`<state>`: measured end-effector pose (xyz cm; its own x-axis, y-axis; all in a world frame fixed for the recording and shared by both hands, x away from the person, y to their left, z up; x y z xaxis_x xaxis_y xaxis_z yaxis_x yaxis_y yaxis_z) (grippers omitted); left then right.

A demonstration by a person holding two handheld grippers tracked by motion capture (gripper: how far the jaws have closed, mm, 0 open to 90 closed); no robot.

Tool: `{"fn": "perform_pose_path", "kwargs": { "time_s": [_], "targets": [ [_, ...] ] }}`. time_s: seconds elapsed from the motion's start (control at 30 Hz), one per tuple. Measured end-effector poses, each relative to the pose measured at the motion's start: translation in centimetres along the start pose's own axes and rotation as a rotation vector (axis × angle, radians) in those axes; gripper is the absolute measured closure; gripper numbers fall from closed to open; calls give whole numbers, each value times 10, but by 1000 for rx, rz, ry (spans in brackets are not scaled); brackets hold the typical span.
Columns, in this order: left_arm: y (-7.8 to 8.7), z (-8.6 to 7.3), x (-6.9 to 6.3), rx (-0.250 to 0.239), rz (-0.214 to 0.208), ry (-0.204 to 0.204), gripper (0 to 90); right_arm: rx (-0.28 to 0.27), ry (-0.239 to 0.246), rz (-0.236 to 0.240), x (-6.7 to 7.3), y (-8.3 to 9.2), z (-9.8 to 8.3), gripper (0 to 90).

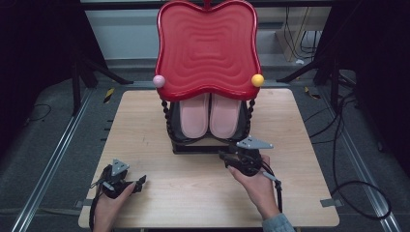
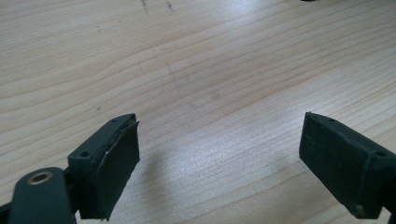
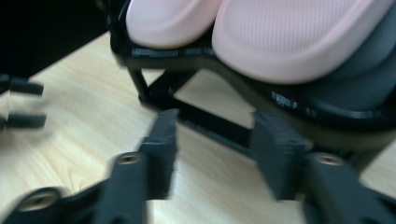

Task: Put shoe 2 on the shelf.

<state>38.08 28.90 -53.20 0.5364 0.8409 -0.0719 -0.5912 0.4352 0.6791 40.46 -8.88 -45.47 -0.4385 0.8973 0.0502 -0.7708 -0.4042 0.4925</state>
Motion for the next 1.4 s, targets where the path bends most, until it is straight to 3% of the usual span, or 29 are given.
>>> {"fn": "perform_pose_path", "kwargs": {
  "time_s": [0.1,0.2,0.37,0.47,0.57,0.7,0.83,1.03,1.4],
  "targets": [
    [0,1,1,-1,0,1,108,12,47,-15,-6,6,-14,293],
    [0,2,1,-5,-2,0,99,33,82,-47,-17,10,-29,206],
    [-6,3,4,8,-9,2,75,67,36,-119,-58,10,-52,100],
    [-10,5,6,12,-11,3,64,101,-7,-187,-87,6,-61,94],
    [-14,7,11,10,-10,14,61,113,-52,-219,-108,5,-66,94],
    [-20,9,15,20,-14,13,57,135,-61,-267,-131,2,-72,101],
    [-26,13,21,32,-11,15,56,153,-68,-302,-146,-2,-76,106],
    [-32,16,28,12,-17,31,47,184,-94,-367,-162,-10,-82,122],
    [-35,19,29,11,-15,35,36,201,-103,-394,-169,-16,-86,119]
  ]
}}
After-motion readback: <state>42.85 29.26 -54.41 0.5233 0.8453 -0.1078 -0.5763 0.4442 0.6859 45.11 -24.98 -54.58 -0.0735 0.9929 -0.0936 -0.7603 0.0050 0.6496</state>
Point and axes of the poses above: each handheld gripper's, and its own axes: y roughly backward along the jaws, z roughly out of its top, x roughly to its left, the point moved 5 cm from there along -y, roughly forward along the jaws, and after that the axes turned 11 degrees about -z, right-handed, at the moved point
